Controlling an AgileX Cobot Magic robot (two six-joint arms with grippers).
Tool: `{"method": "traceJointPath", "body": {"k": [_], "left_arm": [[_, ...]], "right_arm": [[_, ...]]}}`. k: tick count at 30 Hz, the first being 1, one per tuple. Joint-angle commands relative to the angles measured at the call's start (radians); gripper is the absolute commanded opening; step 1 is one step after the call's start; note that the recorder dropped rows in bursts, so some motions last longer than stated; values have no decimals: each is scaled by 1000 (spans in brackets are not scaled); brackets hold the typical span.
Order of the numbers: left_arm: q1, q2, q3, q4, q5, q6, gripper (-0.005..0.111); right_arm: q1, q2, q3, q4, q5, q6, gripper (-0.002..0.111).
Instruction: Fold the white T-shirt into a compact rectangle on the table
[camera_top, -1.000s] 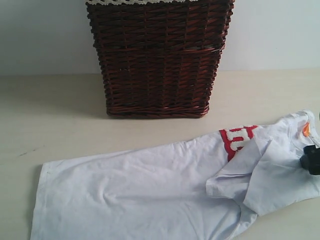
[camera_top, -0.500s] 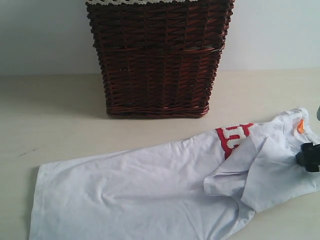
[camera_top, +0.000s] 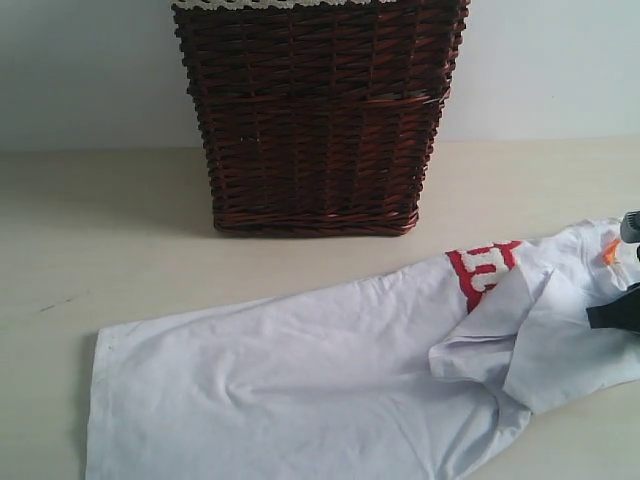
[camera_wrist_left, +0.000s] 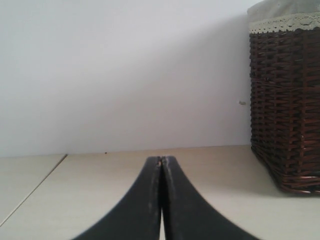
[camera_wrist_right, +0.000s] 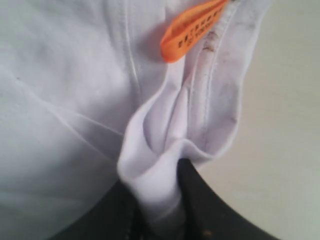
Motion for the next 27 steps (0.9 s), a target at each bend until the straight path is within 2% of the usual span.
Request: {"method": "traceJointPath", "body": {"k": [1, 16, 20, 27], "left_arm": [[2, -6, 0, -7, 0, -6, 0], [2, -6, 0, -7, 0, -6, 0], [2, -6, 0, -7, 0, -6, 0], [2, -6, 0, -7, 0, -6, 0]], "right_arm": [[-6, -50, 21, -23, 206, -55, 0], [-6, -406, 21, -19, 136, -44, 0], [-6, -417, 25, -16, 251, -44, 0], [-6, -420, 125, -17, 318, -281, 0]]}}
